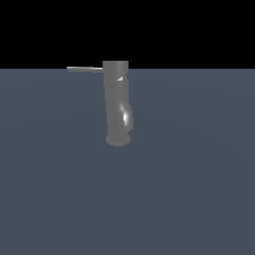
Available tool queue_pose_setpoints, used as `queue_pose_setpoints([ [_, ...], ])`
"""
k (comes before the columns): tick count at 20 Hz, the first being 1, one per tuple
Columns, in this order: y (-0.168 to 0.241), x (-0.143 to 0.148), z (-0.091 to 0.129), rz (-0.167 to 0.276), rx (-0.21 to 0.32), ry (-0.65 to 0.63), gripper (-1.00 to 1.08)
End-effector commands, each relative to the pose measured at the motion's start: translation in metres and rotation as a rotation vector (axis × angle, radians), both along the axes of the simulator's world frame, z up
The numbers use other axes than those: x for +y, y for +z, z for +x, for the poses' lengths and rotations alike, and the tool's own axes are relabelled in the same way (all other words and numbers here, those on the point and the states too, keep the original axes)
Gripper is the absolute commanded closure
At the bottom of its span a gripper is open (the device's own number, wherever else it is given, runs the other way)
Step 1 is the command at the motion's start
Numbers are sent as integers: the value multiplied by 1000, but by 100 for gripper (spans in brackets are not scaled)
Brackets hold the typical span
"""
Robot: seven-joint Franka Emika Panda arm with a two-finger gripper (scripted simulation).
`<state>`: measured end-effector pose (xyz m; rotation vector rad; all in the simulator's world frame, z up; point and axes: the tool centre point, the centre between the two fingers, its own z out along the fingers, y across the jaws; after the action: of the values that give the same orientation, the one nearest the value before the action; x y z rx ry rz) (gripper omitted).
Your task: Turn on the faucet by rotating a designated handle.
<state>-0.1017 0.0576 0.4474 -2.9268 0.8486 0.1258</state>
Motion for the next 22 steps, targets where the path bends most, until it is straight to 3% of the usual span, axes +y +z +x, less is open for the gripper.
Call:
queue_pose_setpoints([
  [1, -7, 6, 15, -2, 7, -61, 108],
  [22, -92, 68, 130, -67, 32, -561, 108],
])
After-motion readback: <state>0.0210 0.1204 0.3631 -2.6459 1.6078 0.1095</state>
